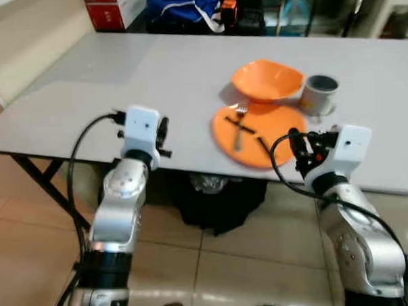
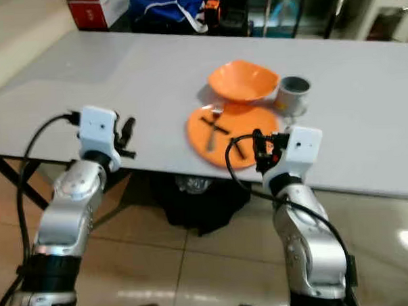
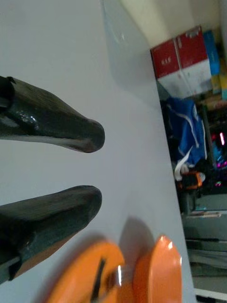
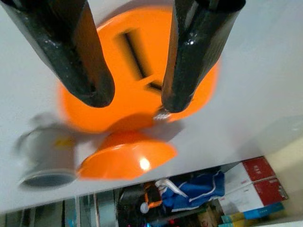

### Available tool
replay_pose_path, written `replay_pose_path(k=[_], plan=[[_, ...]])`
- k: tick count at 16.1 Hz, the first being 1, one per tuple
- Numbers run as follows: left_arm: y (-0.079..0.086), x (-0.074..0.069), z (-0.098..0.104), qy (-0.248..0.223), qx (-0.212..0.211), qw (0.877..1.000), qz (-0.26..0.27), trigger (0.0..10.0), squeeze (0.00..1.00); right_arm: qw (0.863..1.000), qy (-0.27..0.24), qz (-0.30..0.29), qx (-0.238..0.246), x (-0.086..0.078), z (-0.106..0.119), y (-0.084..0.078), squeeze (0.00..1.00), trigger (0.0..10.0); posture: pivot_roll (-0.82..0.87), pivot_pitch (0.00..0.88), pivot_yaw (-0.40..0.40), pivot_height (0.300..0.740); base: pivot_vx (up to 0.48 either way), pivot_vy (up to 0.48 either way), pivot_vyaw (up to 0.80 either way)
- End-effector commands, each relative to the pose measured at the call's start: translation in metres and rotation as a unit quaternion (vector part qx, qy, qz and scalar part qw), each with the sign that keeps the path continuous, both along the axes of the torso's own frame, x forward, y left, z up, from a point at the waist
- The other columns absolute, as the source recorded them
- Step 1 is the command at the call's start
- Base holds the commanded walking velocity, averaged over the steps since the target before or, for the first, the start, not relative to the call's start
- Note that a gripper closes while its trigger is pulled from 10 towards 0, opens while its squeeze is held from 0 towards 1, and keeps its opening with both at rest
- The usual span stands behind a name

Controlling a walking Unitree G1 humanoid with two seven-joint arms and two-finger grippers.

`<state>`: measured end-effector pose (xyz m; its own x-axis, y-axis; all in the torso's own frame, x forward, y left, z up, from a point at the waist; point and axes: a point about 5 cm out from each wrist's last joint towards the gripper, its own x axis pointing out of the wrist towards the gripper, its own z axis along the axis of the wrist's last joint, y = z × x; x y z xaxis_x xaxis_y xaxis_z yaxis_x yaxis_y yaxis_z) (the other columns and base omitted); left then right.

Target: Setting the table

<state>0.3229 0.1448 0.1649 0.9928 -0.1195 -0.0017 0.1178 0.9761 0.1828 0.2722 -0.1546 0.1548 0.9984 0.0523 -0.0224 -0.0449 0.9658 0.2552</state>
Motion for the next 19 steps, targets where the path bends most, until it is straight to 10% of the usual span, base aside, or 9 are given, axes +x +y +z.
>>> replay_pose_path(k=[1,2,3,7,9,10,11,19], plan=[[0.0,-0.001,0.004,0.005,-0.012,1.0,-0.007,10.0,0.0,1.0,-0.009,0.009,0.011,0.004,0.004,0.003,0.85,10.0,0.07,0.032,0.04,0.74,0.0,0.48,-0.8],[-0.003,-0.003,0.005,0.005,-0.022,0.999,-0.024,10.0,0.78,1.0,-0.012,0.01,0.019,0.005,0.005,0.004,1.0,10.0,0.07,0.034,0.037,0.74,0.0,0.48,-0.8],[-0.005,-0.004,0.007,0.003,-0.026,0.999,-0.023,10.0,1.0,1.0,-0.015,0.015,0.016,0.005,0.006,0.006,1.0,10.0,0.06,0.032,0.035,0.74,0.0,0.48,-0.8],[-0.003,-0.004,0.007,0.003,-0.017,1.0,-0.006,10.0,1.0,1.0,-0.015,0.013,0.004,0.007,0.005,0.006,1.0,10.0,0.06,0.03,0.027,0.74,0.0,0.48,-0.8],[-0.001,-0.001,0.013,-0.009,-0.011,1.0,0.011,10.0,0.0,1.0,-0.013,0.009,-0.017,0.01,0.003,0.004,1.0,10.0,0.07,0.029,0.023,0.74,0.0,0.48,-0.8],[0.0,0.0,0.016,-0.014,-0.008,1.0,0.016,10.0,0.0,0.999,-0.01,0.002,-0.049,0.013,0.002,0.004,1.0,10.0,0.07,0.027,0.022,0.74,0.0,0.48,-0.8],[0.0,0.001,0.016,-0.016,-0.004,1.0,0.02,10.0,0.0,0.998,-0.017,0.004,-0.057,0.014,0.002,0.006,0.0,10.0,0.07,0.021,0.02,0.74,0.0,0.48,0.0],[-0.002,0.002,0.019,-0.02,0.001,1.0,0.009,10.0,0.0,0.997,-0.027,0.018,-0.066,0.018,0.001,0.014,0.0,10.0,0.09,0.0,0.02,0.74,0.0,0.48,0.0]])
